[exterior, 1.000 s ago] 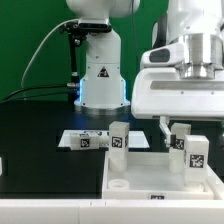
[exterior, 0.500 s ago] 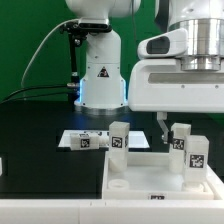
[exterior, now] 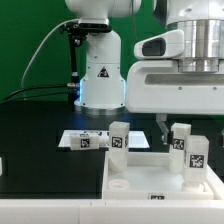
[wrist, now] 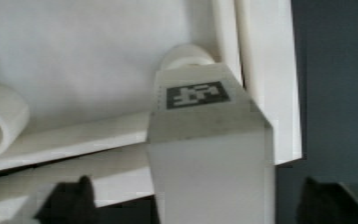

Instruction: Assemble square table

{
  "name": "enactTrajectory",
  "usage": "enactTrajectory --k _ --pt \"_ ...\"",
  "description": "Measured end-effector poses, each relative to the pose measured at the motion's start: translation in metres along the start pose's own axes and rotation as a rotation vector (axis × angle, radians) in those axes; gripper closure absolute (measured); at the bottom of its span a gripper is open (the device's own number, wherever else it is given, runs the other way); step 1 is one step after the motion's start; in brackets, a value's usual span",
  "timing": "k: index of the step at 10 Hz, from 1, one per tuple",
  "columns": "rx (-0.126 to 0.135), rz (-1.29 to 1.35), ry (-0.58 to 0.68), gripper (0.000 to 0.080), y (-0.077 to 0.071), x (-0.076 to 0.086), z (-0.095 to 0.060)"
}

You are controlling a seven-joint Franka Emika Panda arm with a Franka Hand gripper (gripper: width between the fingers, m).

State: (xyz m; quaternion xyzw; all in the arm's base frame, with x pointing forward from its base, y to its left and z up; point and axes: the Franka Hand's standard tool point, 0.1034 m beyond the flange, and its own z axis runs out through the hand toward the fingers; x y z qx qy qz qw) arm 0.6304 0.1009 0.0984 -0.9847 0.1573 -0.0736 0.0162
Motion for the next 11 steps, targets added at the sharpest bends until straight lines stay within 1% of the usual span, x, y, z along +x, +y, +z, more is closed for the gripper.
enactTrajectory --k 1,2,5,6,7,8,10,11 --pt "0.0 0.076 0.0 0.0444 0.0 -0.0001 0.0001" --pt "0.0 0.158 0.0 0.0517 0.0001 -0.0001 0.0003" --pt "-0.002 0.387 -0.002 0.0517 -0.0002 -0.0004 0.0012" --pt "-0.003 0.566 -0.008 0.0517 -0.0011 0.0021 0.0017" --pt "-0.006 0.753 -0.023 0.0517 0.0026 0.0052 0.0028" --pt "-0.015 0.909 -0.049 0.0517 0.0033 0.0045 0.0034" --pt "0.01 1.211 -0.076 0.0515 0.0012 0.0059 0.0045" --pt "0.009 1.304 -0.075 0.0515 -0.0008 0.0053 0.0046"
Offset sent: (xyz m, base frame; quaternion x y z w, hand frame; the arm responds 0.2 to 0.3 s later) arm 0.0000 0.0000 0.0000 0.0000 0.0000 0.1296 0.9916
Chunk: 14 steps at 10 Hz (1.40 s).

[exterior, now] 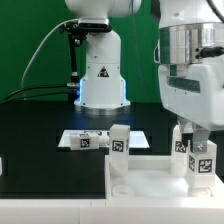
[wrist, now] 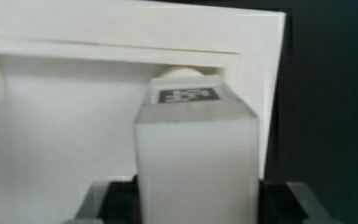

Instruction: Assemble square table

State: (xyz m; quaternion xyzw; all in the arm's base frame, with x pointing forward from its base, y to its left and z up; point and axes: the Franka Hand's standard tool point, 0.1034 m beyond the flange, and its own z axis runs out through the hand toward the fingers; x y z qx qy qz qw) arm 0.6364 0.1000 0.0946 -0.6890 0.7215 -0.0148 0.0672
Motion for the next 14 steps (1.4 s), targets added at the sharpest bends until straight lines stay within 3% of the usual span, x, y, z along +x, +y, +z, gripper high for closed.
enactTrajectory --k 2,3,4,6,8,11,13,14 --pt "-0.009 -0.115 0.02 0.0515 0.001 -0.002 -0.001" --pt "-0.018 -0.298 0.049 0.031 -0.001 -0.009 -0.005" --pt "-0.018 -0.432 0.054 0.0204 -0.001 -0.016 -0.004" --pt "-0.058 -0.662 0.05 0.0161 0.008 -0.025 -0.002" --pt "-0.062 -0.806 0.051 0.0153 0.007 -0.022 -0.001" --pt "-0.08 -1.298 0.054 0.0151 0.003 -0.023 0.004" --pt "-0.073 -1.325 0.069 0.0151 0.0 -0.023 0.003" --pt "-0.072 -1.295 0.07 0.024 0.0 -0.023 0.003"
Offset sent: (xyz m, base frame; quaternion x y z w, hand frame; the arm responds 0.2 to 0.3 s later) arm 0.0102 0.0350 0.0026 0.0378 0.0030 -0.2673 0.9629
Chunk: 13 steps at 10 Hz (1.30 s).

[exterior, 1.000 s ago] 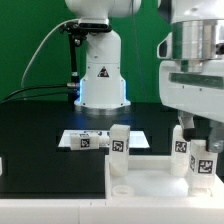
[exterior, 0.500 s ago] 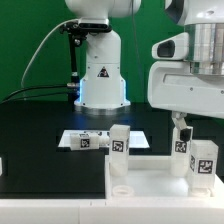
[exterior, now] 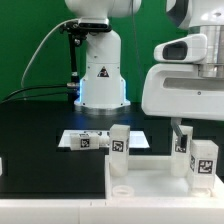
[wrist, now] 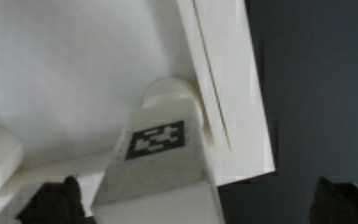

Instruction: Assemble square table

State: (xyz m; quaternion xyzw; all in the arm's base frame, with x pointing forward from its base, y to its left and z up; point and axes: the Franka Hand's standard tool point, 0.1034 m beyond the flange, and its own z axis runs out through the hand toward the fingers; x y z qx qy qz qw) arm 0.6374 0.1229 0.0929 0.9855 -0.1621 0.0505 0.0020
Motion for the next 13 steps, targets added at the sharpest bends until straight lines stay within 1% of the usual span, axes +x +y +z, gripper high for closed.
enactTrajectory --k 1,2,3,6,7,9,10,12,13 --pt "0.001 0.031 0.0 0.024 0.0001 0.0 0.0001" --pt "0.001 0.116 0.0 0.0422 0.0001 0.0 0.0002" --pt "-0.002 0.189 -0.001 0.0514 0.0019 0.0004 0.0006" --pt "-0.009 0.541 0.002 0.0514 0.0002 -0.0016 0.0014" --pt "-0.005 0.715 -0.004 0.0514 -0.0005 -0.0022 0.0017" --pt "0.036 1.088 -0.039 0.0514 -0.003 -0.0015 0.0017" --pt "0.059 1.208 -0.056 0.0514 -0.0012 0.0005 0.0022" --pt "0.058 1.234 -0.053 0.0514 -0.0011 0.0004 0.0025" --pt "0.054 1.14 -0.045 0.0427 -0.0002 0.0 0.003"
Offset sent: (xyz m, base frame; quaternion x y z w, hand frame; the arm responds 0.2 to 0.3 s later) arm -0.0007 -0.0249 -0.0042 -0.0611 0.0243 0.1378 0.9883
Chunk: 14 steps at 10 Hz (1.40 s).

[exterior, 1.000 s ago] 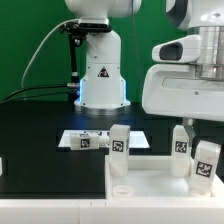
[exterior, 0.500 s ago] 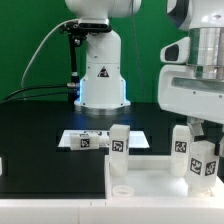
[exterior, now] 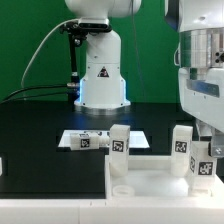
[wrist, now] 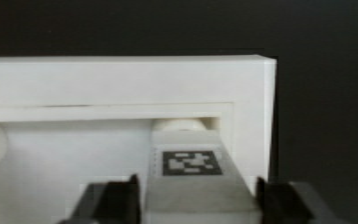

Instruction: Assemble square table

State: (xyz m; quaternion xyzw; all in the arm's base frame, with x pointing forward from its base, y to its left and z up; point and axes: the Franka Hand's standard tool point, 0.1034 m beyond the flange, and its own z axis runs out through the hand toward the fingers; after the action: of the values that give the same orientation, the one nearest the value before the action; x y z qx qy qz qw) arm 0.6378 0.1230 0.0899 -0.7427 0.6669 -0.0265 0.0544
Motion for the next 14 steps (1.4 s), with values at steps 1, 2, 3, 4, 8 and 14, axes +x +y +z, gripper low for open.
enactTrajectory --k 1,2,3,4,8,14 --pt "0.008 -0.106 0.012 0.0291 0.0 0.001 0.001" --pt "0.063 -0.299 0.037 0.018 -0.006 0.006 0.001" --pt "0.089 -0.488 0.057 0.018 -0.008 0.01 0.002" --pt "0.082 -0.578 0.063 0.0159 -0.007 0.007 0.003" --pt "0.063 -0.892 0.087 0.015 -0.007 0.012 0.003" --pt "-0.004 -1.099 0.086 0.0395 -0.007 0.014 0.001"
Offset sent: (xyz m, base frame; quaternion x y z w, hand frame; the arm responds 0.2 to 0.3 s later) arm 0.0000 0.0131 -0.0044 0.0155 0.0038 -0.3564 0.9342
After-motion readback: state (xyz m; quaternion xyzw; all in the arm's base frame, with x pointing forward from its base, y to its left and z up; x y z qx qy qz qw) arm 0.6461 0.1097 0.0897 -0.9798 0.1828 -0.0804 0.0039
